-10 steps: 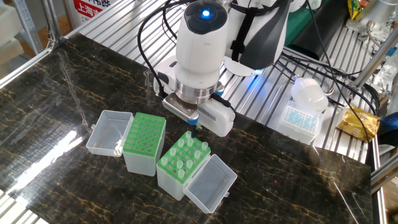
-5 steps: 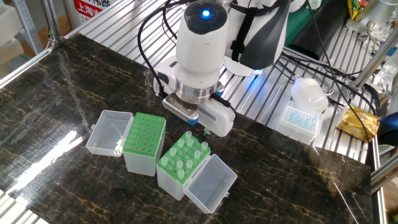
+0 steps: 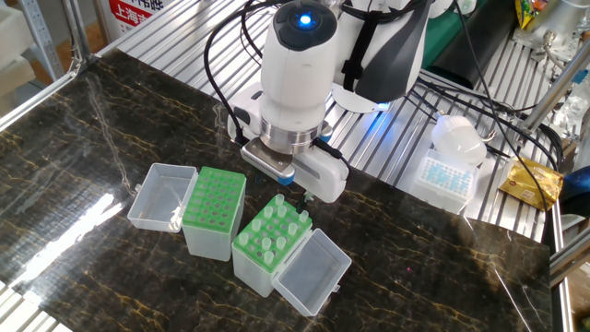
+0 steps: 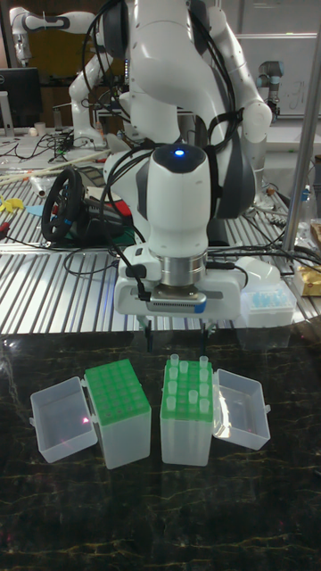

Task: Transfer all large pipette tips from one holder to another

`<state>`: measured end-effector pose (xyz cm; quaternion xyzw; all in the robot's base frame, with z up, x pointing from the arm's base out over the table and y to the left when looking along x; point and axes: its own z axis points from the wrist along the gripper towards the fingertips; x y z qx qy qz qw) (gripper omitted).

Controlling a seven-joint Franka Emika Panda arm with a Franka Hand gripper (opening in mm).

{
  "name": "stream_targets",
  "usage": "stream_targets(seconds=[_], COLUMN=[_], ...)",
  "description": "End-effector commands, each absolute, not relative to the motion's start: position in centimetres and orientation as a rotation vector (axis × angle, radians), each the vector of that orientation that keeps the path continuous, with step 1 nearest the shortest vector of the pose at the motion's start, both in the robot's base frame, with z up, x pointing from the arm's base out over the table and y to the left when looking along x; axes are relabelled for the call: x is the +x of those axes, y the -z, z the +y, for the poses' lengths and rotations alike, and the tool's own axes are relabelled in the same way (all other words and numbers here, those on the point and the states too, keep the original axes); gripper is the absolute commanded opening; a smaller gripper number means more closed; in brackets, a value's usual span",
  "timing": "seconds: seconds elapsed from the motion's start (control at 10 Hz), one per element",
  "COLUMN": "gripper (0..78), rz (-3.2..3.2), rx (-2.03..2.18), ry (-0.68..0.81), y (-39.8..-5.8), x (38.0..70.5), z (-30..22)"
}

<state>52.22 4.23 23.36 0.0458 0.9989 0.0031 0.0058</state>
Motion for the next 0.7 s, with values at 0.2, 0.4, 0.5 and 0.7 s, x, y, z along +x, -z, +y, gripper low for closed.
stream_targets(seconds=[0.2,0.4,0.5,0.7], gripper=[77.3,77.3,77.3,77.3], rz=[3.132,3.131,3.131,3.133], rx=[0.115,0.118,0.120,0.129], ry=[-0.018,-0.020,-0.021,-0.029], y=[-21.47,-21.28,-21.28,-21.30], x=[51.33,51.25,51.25,51.23], z=[4.01,4.02,4.03,4.05])
